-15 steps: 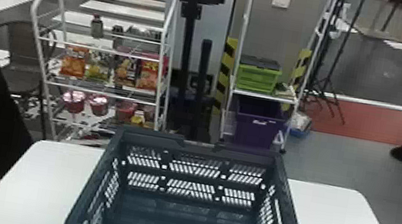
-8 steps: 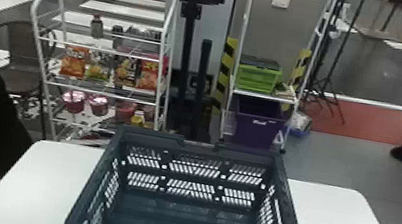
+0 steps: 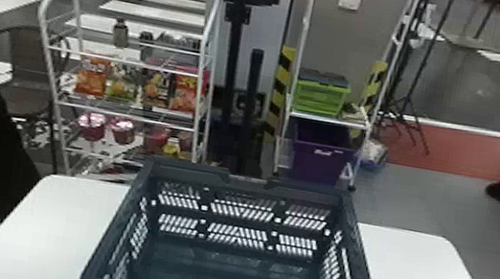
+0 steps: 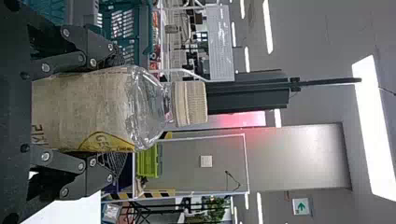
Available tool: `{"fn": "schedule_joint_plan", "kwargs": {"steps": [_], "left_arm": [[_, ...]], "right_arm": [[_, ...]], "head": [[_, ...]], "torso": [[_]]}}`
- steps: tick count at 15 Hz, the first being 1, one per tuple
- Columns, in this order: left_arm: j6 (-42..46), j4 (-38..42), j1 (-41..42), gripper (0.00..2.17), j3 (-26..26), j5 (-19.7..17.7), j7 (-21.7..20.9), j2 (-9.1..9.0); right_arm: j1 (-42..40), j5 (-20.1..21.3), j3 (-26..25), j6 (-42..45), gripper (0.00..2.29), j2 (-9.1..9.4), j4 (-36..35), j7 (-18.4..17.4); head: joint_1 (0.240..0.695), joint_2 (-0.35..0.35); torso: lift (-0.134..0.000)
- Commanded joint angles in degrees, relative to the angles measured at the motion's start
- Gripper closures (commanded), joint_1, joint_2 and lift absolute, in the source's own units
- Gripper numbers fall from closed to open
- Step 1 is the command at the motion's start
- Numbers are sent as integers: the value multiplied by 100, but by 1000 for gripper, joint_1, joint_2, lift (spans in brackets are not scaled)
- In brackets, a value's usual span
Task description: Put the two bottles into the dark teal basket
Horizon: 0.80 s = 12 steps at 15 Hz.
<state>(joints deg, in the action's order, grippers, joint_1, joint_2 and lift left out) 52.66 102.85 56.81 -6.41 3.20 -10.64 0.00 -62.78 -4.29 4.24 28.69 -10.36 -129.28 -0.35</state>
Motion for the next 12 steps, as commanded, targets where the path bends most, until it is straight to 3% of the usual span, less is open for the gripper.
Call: {"fn": "schedule_joint_plan", "kwargs": {"steps": [1, 8, 12], "left_arm": [[187, -98, -39, 2148, 0, -12, 9, -15], [81, -380, -399, 2148, 0, -74, 26, -15], [-833, -257, -715, 2148, 0, -311, -26, -15]], "right_arm": [[143, -2, -29, -721, 1595, 69, -502, 0], [1611, 147, 173, -4148, 1595, 368, -1486, -123], [3114, 394, 841, -6416, 1595, 368, -1539, -747]], "head": [[499, 0], [499, 0], [499, 0]], "torso": [[0], [0], [0]]}}
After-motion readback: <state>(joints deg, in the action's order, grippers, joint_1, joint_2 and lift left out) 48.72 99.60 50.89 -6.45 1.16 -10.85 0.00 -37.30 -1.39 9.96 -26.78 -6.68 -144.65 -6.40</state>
